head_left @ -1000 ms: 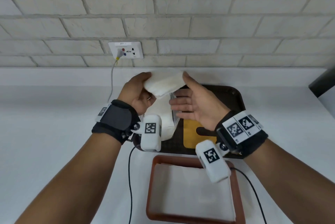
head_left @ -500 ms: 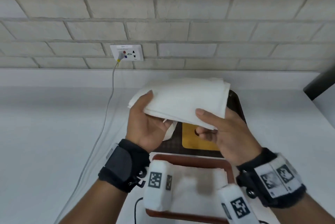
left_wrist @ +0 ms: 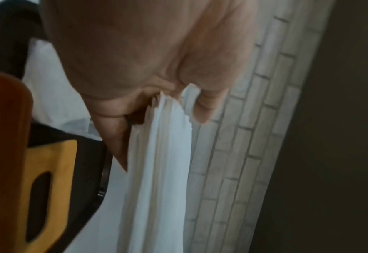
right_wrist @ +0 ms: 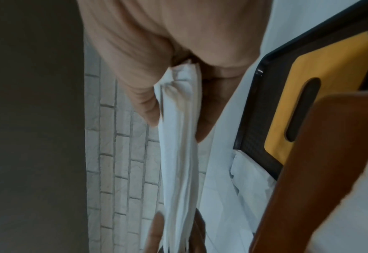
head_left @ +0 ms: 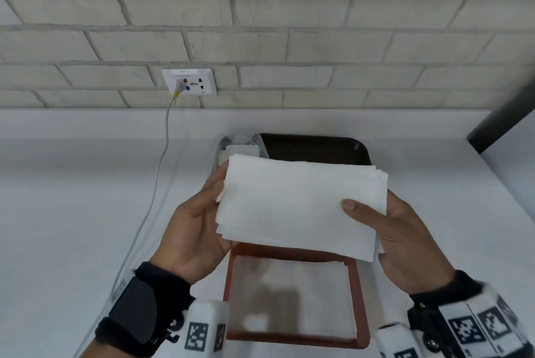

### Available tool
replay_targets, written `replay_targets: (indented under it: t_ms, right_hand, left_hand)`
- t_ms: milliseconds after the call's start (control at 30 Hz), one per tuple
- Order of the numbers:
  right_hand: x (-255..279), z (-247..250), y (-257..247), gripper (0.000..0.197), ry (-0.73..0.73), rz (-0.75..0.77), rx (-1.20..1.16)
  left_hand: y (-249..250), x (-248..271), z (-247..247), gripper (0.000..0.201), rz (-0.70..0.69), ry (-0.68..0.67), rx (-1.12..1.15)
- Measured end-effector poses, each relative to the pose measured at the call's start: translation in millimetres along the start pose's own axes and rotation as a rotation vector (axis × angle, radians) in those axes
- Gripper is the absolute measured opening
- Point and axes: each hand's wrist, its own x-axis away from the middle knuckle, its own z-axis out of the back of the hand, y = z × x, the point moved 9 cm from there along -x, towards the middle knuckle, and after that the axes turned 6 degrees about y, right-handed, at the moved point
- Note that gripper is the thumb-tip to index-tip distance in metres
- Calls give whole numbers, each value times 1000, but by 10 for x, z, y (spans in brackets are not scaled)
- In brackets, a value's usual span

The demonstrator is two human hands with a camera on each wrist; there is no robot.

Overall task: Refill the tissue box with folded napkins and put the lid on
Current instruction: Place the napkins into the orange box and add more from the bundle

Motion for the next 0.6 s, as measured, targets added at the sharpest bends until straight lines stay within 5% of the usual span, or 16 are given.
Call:
replay_targets:
  t_ms: [200,333,600]
  right_hand:
    - [76,-51,252,45,52,-99,-130]
    - [61,32,234,63,104,-76,-160]
    - [42,110,94,53,91,-35,63]
  left_hand:
    - [-114,113,67,48,-77,80,-199]
    - [-119,101,127,51,-87,59,-283]
    - [-48,27,62,55,-79,81,-369]
